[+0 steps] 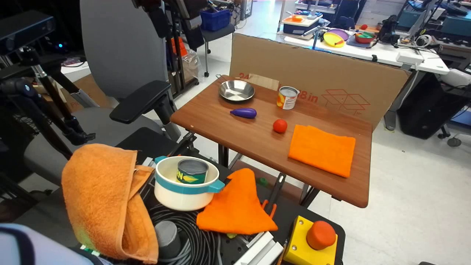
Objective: Put the red ball on the pan
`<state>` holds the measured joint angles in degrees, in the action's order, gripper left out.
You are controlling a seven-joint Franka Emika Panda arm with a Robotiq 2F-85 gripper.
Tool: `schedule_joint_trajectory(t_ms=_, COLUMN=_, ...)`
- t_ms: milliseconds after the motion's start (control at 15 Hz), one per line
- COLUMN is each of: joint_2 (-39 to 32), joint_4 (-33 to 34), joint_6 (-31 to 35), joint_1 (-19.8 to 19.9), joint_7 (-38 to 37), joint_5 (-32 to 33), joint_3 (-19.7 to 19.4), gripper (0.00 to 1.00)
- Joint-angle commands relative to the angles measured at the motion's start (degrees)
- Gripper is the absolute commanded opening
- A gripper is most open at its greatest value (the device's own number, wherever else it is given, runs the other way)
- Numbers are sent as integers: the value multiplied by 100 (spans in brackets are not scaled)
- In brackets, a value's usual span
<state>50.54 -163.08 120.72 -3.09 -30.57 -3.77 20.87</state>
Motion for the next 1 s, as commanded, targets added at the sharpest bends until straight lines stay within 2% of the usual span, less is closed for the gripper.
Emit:
schedule_joint_trajectory(t_ms=0, joint_2=-9, joint_4=9, joint_6=-13, joint_1=-32, joint_7=-22, joint_5=35, joint_3=-38, gripper=100)
schedule_joint_trajectory(t_ms=267, joint_2=-612, joint_4=386, joint_6=225, joint_1=306, joint_7=-133, joint_5=122, joint_3=-35, gripper=100)
schedule_joint_trajectory(t_ms=400, joint_2=-1125, joint_4=601, joint_6=379, joint_1=597, joint_7=-200, joint_5=237, joint_3=-65, gripper=100)
schedule_joint_trajectory(t_ms=600, joint_2=-2102, joint_4=952, joint_6=761, joint_1=1093, joint_7=-326, joint_5=548, joint_3=-172, gripper=100)
schedule_joint_trajectory(t_ms=667, joint_2=-2412, joint_4=1049, joint_6=977, joint_1=1393, joint_7=-245, joint_5=598, joint_3=-72, gripper=100)
schedule_joint_trajectory(t_ms=933, joint_2=-3766, joint_4=1696, joint_6=1479, joint_1=2132, joint_7=-416, joint_5=1133, joint_3=4, gripper=100)
